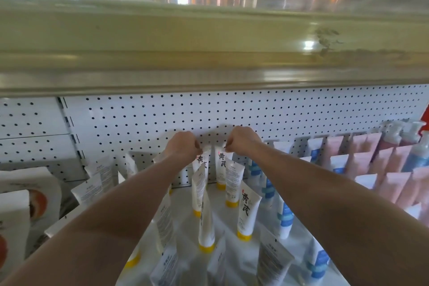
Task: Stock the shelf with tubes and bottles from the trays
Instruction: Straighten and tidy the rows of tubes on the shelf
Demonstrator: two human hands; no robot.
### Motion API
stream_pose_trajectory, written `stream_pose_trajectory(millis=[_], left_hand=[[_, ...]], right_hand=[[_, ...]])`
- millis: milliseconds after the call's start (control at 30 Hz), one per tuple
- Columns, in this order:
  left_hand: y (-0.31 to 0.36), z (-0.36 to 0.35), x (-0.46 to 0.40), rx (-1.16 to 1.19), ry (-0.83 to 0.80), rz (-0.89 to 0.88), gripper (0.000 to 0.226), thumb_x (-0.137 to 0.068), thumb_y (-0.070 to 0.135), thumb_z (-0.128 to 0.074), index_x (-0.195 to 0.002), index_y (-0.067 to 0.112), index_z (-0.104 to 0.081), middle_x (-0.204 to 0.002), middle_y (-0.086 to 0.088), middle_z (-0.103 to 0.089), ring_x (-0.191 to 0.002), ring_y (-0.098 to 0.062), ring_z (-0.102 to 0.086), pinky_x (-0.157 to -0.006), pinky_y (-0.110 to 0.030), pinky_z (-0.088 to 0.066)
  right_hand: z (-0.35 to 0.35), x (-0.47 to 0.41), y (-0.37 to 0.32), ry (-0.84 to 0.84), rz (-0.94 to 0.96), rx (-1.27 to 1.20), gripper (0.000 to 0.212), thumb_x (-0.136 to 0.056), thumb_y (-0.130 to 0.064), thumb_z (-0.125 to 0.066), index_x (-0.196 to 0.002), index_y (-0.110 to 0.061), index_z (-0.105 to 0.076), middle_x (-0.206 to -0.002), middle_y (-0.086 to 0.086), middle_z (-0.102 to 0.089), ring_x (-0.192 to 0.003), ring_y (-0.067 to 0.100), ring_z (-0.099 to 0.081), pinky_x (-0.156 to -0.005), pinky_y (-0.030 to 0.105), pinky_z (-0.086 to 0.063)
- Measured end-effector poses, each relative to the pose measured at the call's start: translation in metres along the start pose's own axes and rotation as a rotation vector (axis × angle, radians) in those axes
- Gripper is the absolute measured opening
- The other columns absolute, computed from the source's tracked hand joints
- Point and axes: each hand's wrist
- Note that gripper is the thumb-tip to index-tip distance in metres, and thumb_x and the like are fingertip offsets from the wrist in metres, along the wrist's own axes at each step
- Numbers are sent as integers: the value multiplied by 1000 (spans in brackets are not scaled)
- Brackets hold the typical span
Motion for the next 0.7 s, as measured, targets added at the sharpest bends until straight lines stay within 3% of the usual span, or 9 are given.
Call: stream_pose_trajectory(millis=[133, 267, 367, 533, 700], left_hand=[[-4, -4, -1, -38, 64, -31, 21, -88, 15, -70, -71, 29, -73, -81, 8, -72, -75, -10, -66, -67, -26, -52], [-6, 0, 1, -75, 88, -89, 16, -89, 17, -68, -80, 27, -78, -83, 12, -73, -83, -8, -65, -75, -25, -51], [-9, 1, 1, -98, 90, -126, 15, -89, 18, -69, -82, 27, -78, -82, 14, -73, -86, -7, -65, -85, -29, -52], [-10, 2, 2, -113, 105, -160, 14, -90, 19, -69, -83, 27, -79, -83, 16, -74, -88, -6, -64, -87, -31, -52], [-13, 2, 2, -103, 97, -168, 12, -90, 20, -69, -85, 26, -79, -84, 13, -74, -91, -8, -62, -86, -31, -49]], right_hand=[[-1, -2, -4, 9, 10, 35, 14, -81, -25, -78, -93, -19, -78, -95, -2, -72, -83, 14, -68, -72, 30, -59], [-1, -4, -3, 25, 36, 65, 7, -82, -22, -77, -89, -20, -79, -99, -2, -70, -84, 14, -67, -65, 26, -55], [-1, -4, -2, 38, 57, 77, 5, -84, -22, -77, -89, -23, -79, -107, -1, -65, -87, 14, -66, -70, 28, -55], [-1, -4, -3, 45, 83, 72, 5, -85, -24, -78, -88, -27, -79, -116, 1, -64, -95, 14, -64, -80, 32, -58], [2, 1, -2, 44, 109, 66, 5, -86, -27, -77, -90, -29, -79, -119, -1, -63, -104, 12, -60, -77, 30, -53]])
Point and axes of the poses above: each hand's wrist, its own x-axis away from the middle knuckle, its own z-axis out of the back of the hand, y = z × x
